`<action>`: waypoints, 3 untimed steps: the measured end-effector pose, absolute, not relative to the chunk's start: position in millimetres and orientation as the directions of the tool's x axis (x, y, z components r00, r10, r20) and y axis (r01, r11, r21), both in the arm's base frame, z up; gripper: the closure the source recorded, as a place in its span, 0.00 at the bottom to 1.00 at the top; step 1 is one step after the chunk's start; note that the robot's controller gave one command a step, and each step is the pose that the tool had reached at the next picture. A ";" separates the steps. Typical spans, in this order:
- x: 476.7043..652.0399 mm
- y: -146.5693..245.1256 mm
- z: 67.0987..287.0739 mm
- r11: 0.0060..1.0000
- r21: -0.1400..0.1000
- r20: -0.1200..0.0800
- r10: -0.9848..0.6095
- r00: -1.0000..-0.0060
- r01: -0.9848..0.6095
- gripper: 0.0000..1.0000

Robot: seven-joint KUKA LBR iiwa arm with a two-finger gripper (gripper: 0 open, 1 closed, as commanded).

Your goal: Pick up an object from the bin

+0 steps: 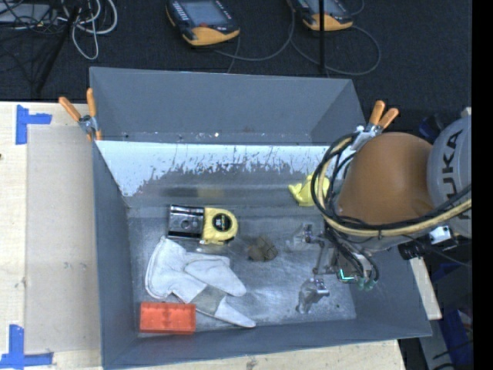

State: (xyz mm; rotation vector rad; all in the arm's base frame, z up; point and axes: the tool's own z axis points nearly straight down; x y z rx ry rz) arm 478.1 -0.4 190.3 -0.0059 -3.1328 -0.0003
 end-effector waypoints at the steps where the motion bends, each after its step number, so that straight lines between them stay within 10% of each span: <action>1: 479.8 -0.4 193.3 1.000 0.000 0.002 0.004 -1.000 0.004 0.00; 3: 537.3 22.0 93.6 0.994 0.009 -0.018 0.107 -0.994 0.107 0.00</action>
Offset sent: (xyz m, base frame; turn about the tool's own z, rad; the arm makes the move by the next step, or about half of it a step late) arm 0.0464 0.0445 -0.1144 0.0342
